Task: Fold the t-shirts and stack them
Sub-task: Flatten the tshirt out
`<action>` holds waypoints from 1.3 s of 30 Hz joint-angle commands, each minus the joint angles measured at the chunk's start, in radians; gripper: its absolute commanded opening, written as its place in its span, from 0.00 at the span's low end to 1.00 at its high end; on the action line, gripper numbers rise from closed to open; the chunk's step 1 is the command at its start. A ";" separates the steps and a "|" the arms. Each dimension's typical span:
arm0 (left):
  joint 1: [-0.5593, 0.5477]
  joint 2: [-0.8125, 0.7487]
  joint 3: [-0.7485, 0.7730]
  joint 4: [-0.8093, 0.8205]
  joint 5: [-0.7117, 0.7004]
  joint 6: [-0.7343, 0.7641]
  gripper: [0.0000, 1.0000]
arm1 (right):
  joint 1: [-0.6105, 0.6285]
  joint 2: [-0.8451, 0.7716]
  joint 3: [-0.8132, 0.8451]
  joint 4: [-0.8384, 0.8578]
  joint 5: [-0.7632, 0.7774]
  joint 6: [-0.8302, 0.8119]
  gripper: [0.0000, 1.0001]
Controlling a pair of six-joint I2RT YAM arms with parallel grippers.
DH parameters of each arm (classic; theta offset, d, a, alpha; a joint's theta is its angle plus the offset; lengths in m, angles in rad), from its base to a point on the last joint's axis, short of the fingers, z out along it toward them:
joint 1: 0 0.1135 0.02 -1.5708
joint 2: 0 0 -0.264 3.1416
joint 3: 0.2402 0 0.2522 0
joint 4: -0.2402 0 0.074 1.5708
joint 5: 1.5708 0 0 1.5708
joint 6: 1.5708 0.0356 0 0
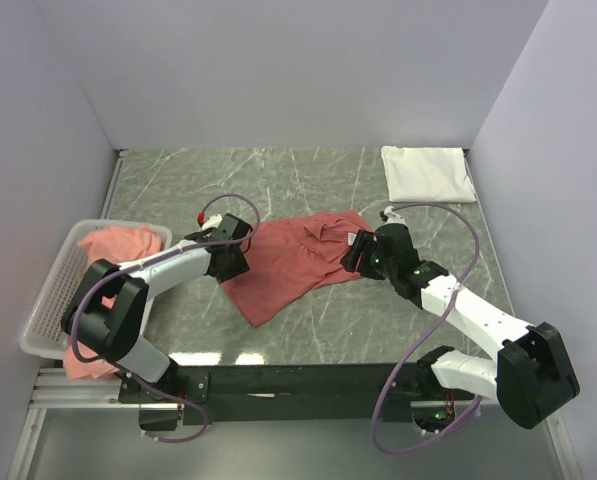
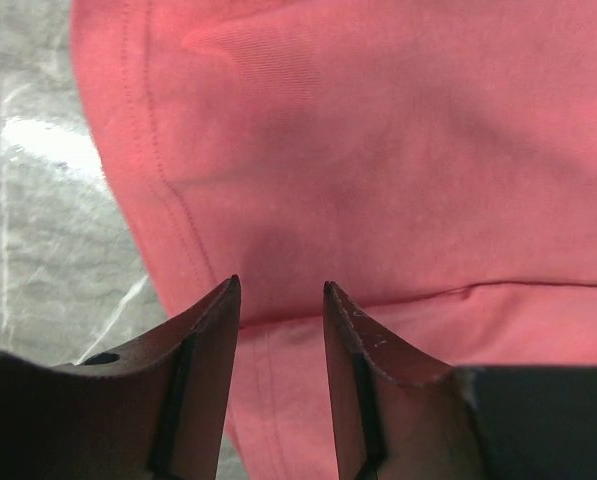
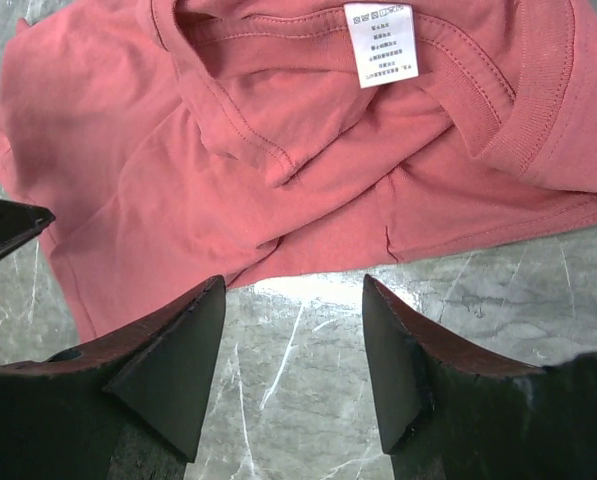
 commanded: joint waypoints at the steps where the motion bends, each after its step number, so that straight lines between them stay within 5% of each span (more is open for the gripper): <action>1: 0.004 0.021 -0.013 0.056 0.027 0.037 0.44 | -0.001 -0.013 -0.001 0.030 0.007 0.002 0.64; 39: -0.002 -0.060 -0.097 0.095 0.139 0.109 0.37 | -0.001 0.036 0.037 0.051 -0.002 0.004 0.63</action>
